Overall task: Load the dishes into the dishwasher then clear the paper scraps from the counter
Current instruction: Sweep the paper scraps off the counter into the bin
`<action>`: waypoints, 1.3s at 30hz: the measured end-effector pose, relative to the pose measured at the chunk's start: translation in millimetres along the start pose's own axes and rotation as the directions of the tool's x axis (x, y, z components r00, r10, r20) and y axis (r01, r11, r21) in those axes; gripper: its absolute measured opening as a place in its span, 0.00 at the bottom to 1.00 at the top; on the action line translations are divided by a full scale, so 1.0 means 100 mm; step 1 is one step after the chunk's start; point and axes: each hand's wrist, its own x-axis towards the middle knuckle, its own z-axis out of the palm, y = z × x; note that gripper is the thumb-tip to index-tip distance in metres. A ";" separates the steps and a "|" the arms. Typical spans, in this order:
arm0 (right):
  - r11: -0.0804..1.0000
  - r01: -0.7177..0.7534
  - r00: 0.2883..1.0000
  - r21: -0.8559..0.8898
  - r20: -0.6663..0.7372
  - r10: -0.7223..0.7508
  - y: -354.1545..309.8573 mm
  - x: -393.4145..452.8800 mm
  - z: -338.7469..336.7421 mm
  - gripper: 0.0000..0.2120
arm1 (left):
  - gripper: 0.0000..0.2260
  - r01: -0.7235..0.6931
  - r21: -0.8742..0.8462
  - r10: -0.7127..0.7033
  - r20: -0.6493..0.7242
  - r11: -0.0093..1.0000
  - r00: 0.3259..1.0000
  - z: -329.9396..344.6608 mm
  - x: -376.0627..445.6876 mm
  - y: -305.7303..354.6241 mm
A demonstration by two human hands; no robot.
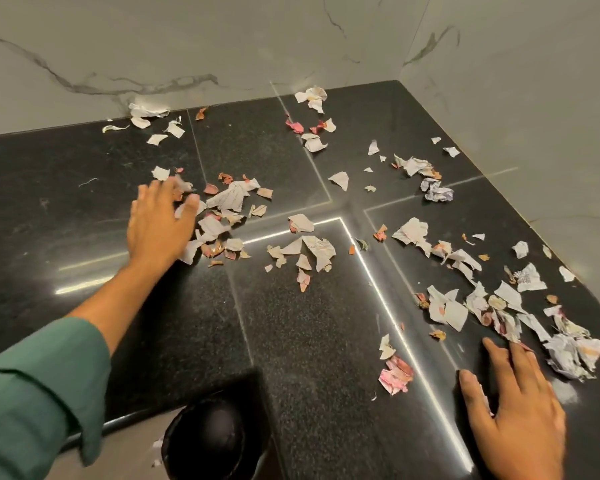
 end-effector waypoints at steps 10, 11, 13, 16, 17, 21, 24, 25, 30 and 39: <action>1.000 0.000 1.000 -0.010 0.014 0.000 0.01 0.00 0.00 0.33 | 0.28 -0.386 -0.270 0.450 0.240 0.882 0.860 0.81 -1.60 1.77; 1.000 0.003 1.000 -0.002 0.010 -0.003 0.01 0.00 0.01 0.32 | 0.29 -0.422 -0.273 0.491 0.275 0.864 0.827 0.88 -1.80 1.93; 1.000 0.011 1.000 0.020 -0.019 -0.011 0.01 -0.01 0.03 0.32 | 0.29 -0.475 -0.316 0.566 0.338 0.821 0.752 0.96 -2.17 2.19; 0.999 0.024 0.998 0.033 -0.058 -0.022 0.02 -0.02 0.05 0.33 | 0.27 -0.486 -0.443 0.647 0.370 0.754 0.667 0.97 -2.48 2.34; 0.999 0.026 0.998 0.029 -0.058 -0.024 0.03 -0.01 0.05 0.33 | 0.26 -0.465 -0.497 0.661 0.355 0.732 0.661 0.96 -2.49 2.33; 1.000 0.013 1.000 0.014 -0.021 -0.013 0.04 0.00 0.03 0.32 | 0.23 -0.240 -0.717 0.609 0.312 0.654 0.729 0.81 -2.22 2.10; 1.000 0.013 1.000 0.003 0.003 -0.013 0.05 0.00 0.03 0.32 | 0.23 -0.301 -0.663 0.535 0.177 0.685 0.826 0.77 -1.72 1.77; 1.000 0.014 1.000 0.005 0.007 -0.014 0.05 0.00 0.03 0.32 | 0.24 -0.313 -0.626 0.495 0.136 0.714 0.858 0.77 -1.49 1.63; 1.000 0.021 1.000 0.015 0.002 -0.021 0.07 -0.01 0.04 0.33 | 0.27 -0.325 -0.283 0.283 -0.182 0.902 0.942 0.59 -0.26 0.90; 1.000 0.025 1.000 0.012 0.005 -0.025 0.07 0.00 0.04 0.32 | 0.33 0.320 -0.159 -0.353 -0.264 0.934 0.898 0.25 1.00 0.04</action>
